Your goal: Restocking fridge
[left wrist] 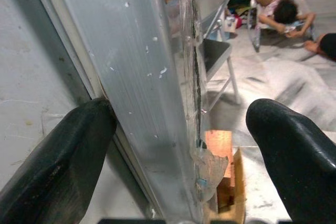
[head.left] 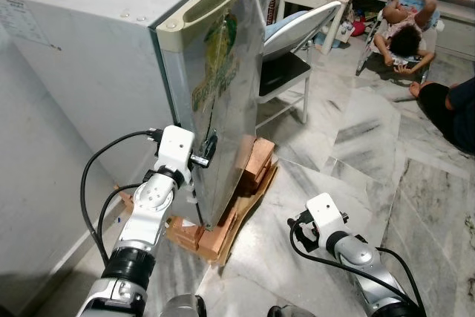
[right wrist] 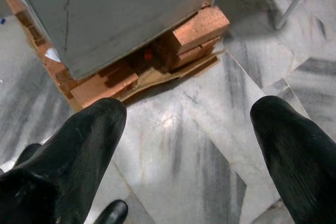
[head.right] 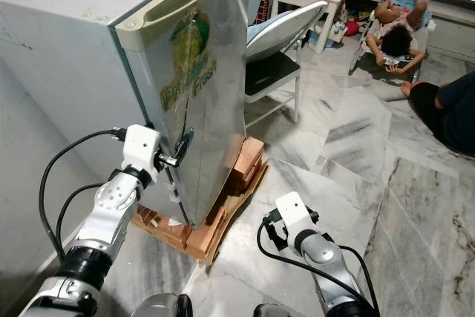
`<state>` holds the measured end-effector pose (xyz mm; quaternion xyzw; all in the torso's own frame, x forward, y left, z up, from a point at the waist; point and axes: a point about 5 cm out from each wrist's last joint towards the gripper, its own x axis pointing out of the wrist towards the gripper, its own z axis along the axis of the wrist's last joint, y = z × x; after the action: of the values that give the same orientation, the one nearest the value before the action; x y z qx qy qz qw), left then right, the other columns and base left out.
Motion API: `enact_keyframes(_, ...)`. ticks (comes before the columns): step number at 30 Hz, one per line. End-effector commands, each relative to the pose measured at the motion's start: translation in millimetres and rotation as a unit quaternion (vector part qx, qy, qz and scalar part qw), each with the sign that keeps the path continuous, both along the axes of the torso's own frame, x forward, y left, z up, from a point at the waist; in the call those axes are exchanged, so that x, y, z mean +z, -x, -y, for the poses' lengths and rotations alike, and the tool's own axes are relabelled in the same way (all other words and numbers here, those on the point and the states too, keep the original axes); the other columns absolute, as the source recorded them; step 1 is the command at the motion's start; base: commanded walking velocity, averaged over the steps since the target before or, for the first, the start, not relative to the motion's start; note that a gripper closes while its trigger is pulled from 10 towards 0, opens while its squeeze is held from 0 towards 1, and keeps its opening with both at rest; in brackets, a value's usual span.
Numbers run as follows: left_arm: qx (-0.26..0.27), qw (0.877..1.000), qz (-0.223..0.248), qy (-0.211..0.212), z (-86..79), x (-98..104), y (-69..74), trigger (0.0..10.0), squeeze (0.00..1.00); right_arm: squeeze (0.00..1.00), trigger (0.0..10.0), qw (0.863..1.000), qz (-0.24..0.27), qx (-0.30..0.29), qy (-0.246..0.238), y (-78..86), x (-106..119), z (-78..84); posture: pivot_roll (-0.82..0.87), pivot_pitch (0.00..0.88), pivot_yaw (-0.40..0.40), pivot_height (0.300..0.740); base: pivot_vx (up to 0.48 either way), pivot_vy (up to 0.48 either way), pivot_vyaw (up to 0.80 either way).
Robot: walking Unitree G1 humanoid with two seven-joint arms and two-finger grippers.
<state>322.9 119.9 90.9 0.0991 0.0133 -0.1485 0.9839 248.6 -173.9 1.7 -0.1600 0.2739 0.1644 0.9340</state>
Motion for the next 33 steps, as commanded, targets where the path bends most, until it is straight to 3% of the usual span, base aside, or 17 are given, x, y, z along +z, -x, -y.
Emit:
enact_keyframes(1,0.011,1.0,-0.027,-0.01,-2.6,-8,-1.0,10.0,0.0,0.0,10.0,1.0,-0.006,-0.001,0.002,0.2,-1,1.3,-0.04,0.059,0.015,0.74,0.0,0.0,0.0)
enact_keyframes(6,0.024,0.999,-0.032,-0.008,-10.9,-10,-3.1,10.0,0.0,0.0,10.0,1.0,-0.006,0.002,-0.002,0.4,-1,0.1,-0.03,0.059,0.011,0.74,0.0,0.0,0.0)
enact_keyframes(10,-0.004,1.0,-0.02,0.005,2.2,0,-10.8,10.0,0.0,0.0,10.0,1.0,-0.01,0.01,-0.004,0.6,-3,-2.6,-0.03,0.055,0.005,0.74,0.0,0.0,0.0)
enact_keyframes(13,-0.112,0.994,0.012,-0.006,42.5,17,-8.6,10.0,0.0,0.0,10.0,1.0,-0.017,0.018,0.0,-0.2,-4,-2.4,-0.02,0.053,0.001,0.74,0.0,0.0,0.0)
enact_keyframes(14,-0.202,0.979,0.034,-0.005,78.2,31,1.3,10.0,0.0,0.0,10.0,1.0,-0.019,0.02,0.001,-0.8,-4,-2.2,-0.02,0.049,-0.001,0.74,0.0,0.0,0.0)
enact_keyframes(15,-0.235,0.971,0.037,0.01,93.4,37,6.9,10.0,0.0,0.0,10.0,1.0,-0.02,0.022,0.001,-1.0,-4,-2.3,-0.02,0.049,-0.001,0.74,0.0,0.0,0.0)
enact_keyframes(17,-0.251,0.967,0.038,0.024,101.5,41,10.0,10.0,0.0,0.0,10.0,1.0,-0.02,0.023,0.002,-1.1,-4,-2.3,-0.02,0.049,-0.001,0.74,0.0,0.0,0.0)
enact_keyframes(18,-0.286,0.957,0.044,0.035,117.1,48,16.7,10.0,0.0,0.0,10.0,0.999,-0.023,0.026,0.002,-1.1,-4,-2.6,-0.02,0.049,-0.001,0.74,0.0,0.0,0.0)
enact_keyframes(19,-0.341,0.937,0.059,0.053,145.4,61,29.4,10.0,0.0,0.0,10.0,0.999,-0.024,0.03,0.002,-1.5,-4,-3.5,-0.02,0.047,0.001,0.74,0.0,0.0,0.0)
enact_keyframes(20,-0.341,0.937,0.059,0.053,145.4,61,29.4,10.0,0.0,0.0,10.0,0.999,-0.024,0.03,0.002,-1.5,-4,-3.5,-0.02,0.047,0.001,0.74,0.0,0.0,0.0)
enact_keyframes(21,-0.356,0.93,0.057,0.072,156.2,66,33.8,10.0,0.0,0.0,10.0,0.999,-0.025,0.031,0.001,-1.7,-4,-4.3,-0.02,0.045,0.002,0.74,0.0,0.0,0.0)
enact_keyframes(23,-0.351,0.931,0.05,0.085,157.3,66,32.8,10.0,0.0,0.0,10.0,0.999,-0.027,0.034,-0.001,-1.2,-5,-5.5,-0.03,0.046,0.004,0.74,0.0,0.0,0.0)
enact_keyframes(25,-0.314,0.943,0.045,0.099,146.9,65,23.7,10.0,0.0,0.0,10.0,0.999,-0.031,0.039,-0.003,1.2,-6,-6.5,-0.03,0.047,0.004,0.74,0.0,0.0,0.0)
enact_keyframes(26,-0.282,0.953,0.049,0.099,132.1,64,16.6,10.0,0.0,0.0,10.0,0.999,-0.032,0.041,-0.004,3.0,-7,-5.6,-0.03,0.047,0.004,0.74,0.0,0.0,0.0)
enact_keyframes(27,-0.282,0.953,0.049,0.099,132.1,64,16.6,10.0,0.0,0.0,10.0,0.999,-0.032,0.041,-0.004,3.0,-7,-5.6,-0.03,0.047,0.004,0.74,0.0,0.0,0.0)
enact_keyframes(33,-0.204,0.97,0.051,0.121,93.1,63,7.0,10.0,0.0,0.0,10.0,0.999,-0.034,0.04,-0.004,3.4,-8,-6.4,-0.02,0.051,0.011,0.74,0.0,0.0,0.0)
